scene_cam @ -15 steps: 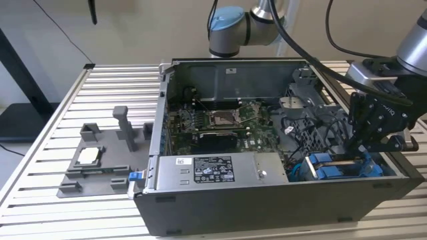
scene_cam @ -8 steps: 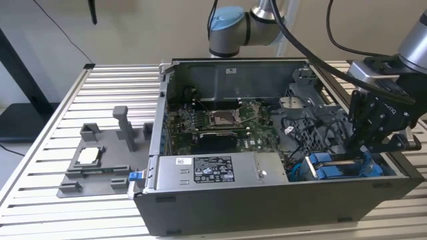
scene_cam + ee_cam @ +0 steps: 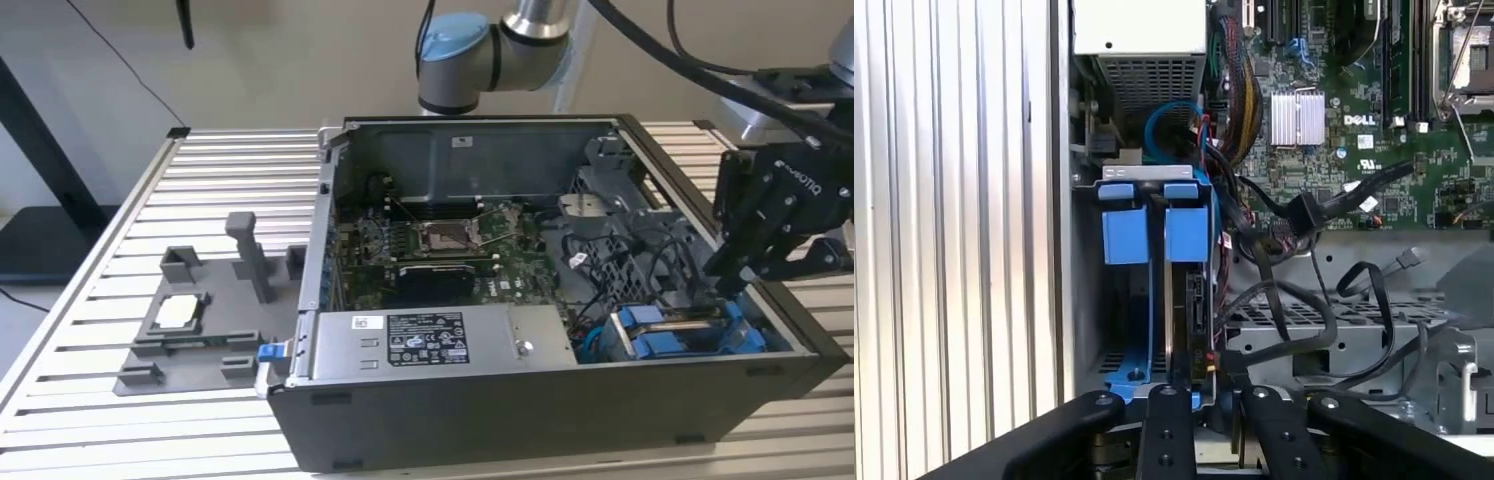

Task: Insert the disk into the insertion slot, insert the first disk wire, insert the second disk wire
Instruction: 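Insert the first disk wire, then insert the second disk wire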

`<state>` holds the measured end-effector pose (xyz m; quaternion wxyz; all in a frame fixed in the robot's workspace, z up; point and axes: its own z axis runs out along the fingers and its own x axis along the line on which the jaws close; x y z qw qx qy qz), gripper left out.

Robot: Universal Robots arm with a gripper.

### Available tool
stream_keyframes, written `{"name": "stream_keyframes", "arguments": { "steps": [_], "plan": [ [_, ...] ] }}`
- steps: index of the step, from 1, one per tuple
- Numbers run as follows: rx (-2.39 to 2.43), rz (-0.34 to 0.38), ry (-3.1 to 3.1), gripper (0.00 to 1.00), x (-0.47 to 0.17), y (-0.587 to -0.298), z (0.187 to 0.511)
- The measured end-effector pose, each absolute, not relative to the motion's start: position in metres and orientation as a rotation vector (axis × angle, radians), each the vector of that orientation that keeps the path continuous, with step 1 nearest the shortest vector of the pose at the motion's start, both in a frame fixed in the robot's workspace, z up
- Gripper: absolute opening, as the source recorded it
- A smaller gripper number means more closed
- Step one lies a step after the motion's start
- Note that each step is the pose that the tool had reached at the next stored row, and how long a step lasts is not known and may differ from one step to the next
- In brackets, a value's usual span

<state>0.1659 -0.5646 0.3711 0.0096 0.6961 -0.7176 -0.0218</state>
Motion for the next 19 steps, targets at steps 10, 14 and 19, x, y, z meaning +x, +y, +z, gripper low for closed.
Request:
{"name": "stream_keyframes", "arguments": {
  "steps": [10,14,19],
  "plan": [
    [2.175,-0.065,-2.242,0.27,0.166,-0.564,0.388],
    [2.175,-0.065,-2.242,0.27,0.166,-0.564,0.388],
    [2.175,-0.065,-2.242,0.27,0.166,-0.557,0.388]
  ]
}}
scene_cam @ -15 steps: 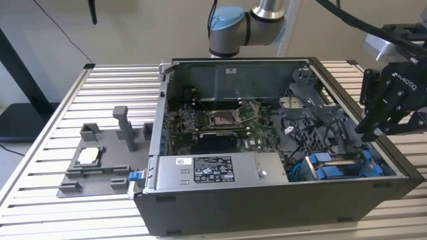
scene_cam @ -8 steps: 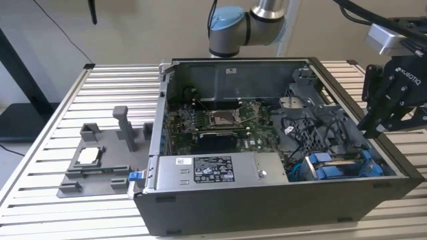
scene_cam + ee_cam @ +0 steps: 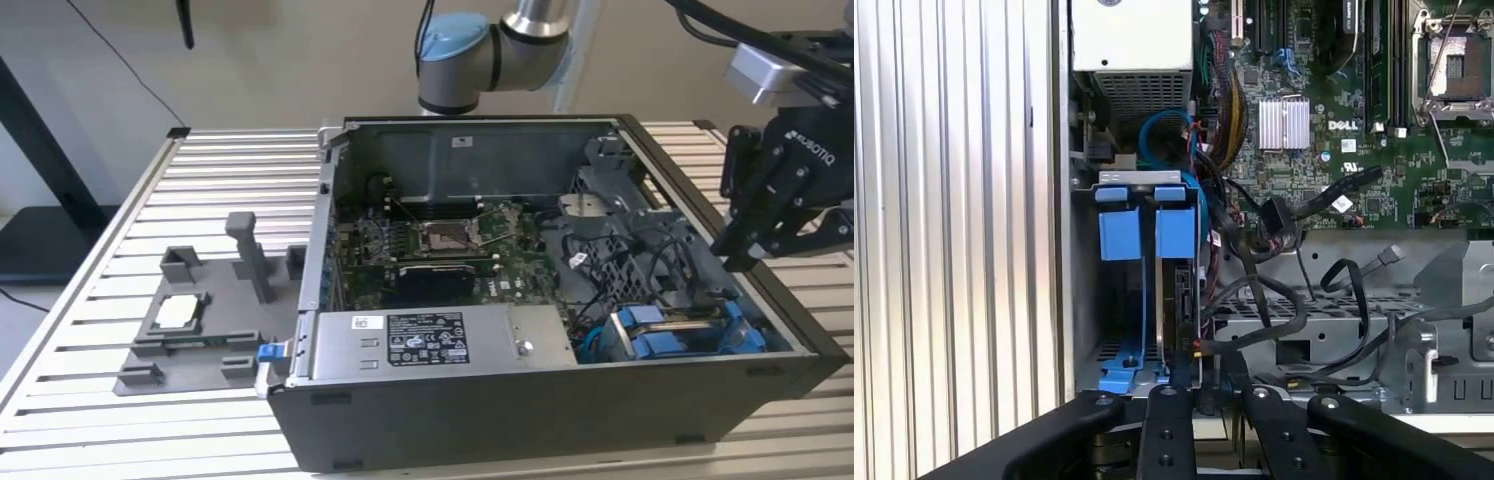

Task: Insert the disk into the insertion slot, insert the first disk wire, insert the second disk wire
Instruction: 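Insert the second disk wire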

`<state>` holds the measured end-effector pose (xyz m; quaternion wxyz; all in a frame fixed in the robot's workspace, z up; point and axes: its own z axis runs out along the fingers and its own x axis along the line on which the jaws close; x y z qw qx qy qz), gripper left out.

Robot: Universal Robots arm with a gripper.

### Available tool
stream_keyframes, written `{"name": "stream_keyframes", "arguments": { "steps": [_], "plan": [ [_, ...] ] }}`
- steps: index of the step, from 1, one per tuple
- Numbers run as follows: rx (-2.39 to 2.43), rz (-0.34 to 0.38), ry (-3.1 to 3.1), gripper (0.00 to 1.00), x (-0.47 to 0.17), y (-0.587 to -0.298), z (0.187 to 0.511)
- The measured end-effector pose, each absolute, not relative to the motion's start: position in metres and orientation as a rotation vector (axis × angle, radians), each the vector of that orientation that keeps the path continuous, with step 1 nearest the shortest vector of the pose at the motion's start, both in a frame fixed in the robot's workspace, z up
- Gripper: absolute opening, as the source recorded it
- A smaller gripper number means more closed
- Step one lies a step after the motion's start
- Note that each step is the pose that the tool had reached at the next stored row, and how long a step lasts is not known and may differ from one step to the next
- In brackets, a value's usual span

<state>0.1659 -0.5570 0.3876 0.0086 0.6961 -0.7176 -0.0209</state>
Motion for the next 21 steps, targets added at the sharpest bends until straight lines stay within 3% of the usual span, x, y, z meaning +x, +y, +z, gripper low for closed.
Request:
{"name": "stream_keyframes", "arguments": {
  "steps": [21],
  "plan": [
    [2.175,-0.064,-2.243,0.27,0.161,-0.528,0.388]
  ]
}}
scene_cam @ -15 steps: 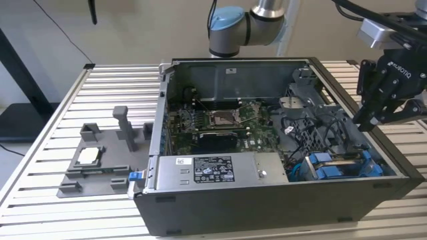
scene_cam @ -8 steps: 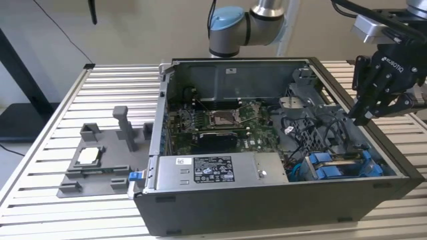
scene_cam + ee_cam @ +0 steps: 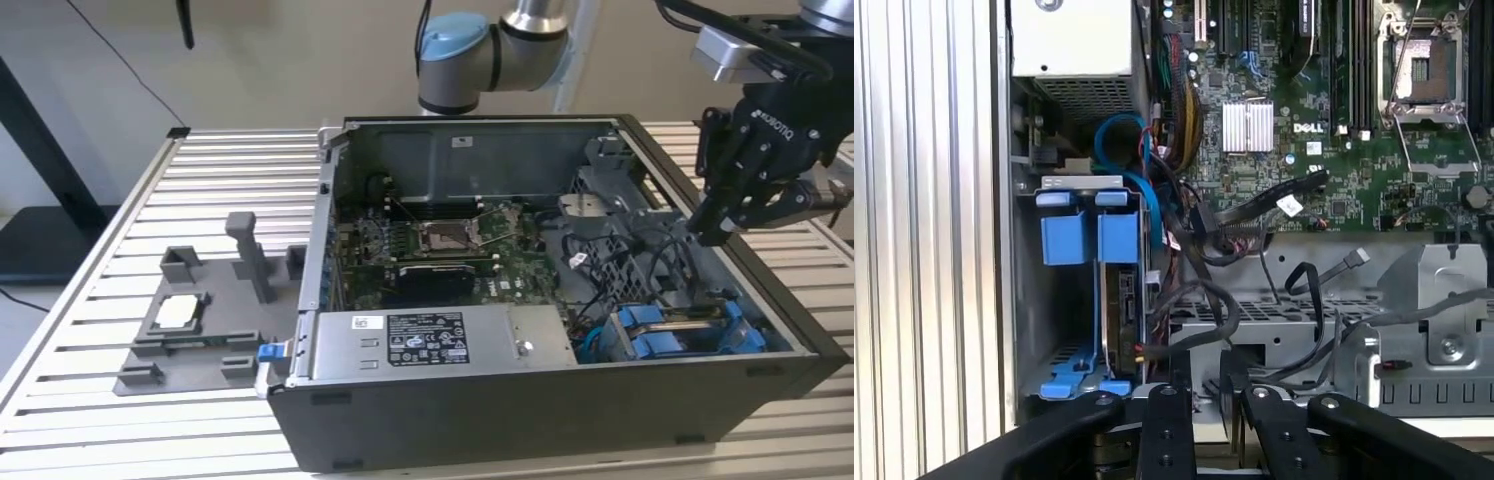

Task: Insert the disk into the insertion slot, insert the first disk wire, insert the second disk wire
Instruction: 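Insert the second disk wire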

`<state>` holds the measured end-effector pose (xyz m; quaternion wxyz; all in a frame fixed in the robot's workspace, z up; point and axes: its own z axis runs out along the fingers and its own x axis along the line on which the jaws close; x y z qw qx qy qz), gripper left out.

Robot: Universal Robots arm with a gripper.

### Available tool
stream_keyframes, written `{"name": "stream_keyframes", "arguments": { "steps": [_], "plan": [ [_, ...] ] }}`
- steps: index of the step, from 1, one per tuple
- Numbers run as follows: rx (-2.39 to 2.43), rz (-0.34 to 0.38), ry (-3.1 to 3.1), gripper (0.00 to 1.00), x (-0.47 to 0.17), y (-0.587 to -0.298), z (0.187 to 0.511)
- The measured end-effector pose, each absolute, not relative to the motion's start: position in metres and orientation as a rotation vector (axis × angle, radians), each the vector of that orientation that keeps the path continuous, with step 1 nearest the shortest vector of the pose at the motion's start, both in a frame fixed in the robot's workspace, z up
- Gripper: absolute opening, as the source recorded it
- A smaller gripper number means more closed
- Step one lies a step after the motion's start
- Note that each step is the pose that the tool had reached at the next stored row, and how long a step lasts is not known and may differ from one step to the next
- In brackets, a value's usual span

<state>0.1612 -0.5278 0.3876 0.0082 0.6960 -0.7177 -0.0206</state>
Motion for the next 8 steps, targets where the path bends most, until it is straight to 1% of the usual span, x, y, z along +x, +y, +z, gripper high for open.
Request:
{"name": "stream_keyframes", "arguments": {
  "steps": [8],
  "plan": [
    [2.180,-0.055,-2.247,0.27,0.138,-0.528,0.388]
  ]
}}
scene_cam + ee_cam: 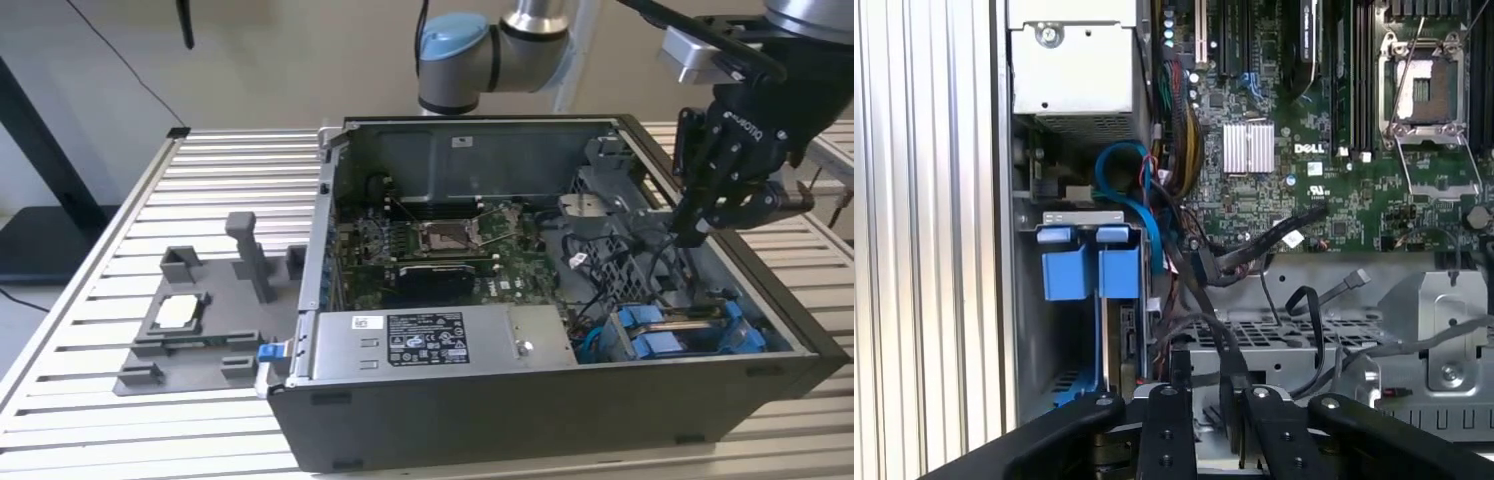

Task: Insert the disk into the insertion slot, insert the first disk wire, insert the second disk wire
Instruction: 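Insert the second disk wire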

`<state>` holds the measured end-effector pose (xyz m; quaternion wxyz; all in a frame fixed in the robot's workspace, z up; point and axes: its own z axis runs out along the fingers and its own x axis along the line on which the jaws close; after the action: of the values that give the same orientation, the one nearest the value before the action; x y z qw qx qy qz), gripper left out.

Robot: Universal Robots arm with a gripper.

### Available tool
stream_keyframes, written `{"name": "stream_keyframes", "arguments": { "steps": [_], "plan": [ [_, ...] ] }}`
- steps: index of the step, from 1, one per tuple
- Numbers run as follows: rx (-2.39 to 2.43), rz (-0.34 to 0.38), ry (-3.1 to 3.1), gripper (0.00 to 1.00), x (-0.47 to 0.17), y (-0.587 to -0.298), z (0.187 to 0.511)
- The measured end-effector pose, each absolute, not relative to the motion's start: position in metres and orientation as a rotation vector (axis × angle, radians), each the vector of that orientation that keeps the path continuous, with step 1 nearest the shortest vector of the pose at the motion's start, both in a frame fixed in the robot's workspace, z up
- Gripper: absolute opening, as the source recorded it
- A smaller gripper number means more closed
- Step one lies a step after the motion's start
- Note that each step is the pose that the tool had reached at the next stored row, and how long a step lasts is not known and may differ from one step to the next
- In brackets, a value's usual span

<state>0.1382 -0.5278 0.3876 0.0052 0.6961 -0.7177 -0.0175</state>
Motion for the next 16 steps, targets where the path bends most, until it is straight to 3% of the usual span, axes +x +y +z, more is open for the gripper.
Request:
{"name": "stream_keyframes", "arguments": {
  "steps": [9,16],
  "plan": [
    [2.197,-0.020,-2.264,0.27,0.106,-0.528,0.388],
    [2.245,0.089,-2.312,0.27,0.088,-0.528,0.388]
  ]
}}
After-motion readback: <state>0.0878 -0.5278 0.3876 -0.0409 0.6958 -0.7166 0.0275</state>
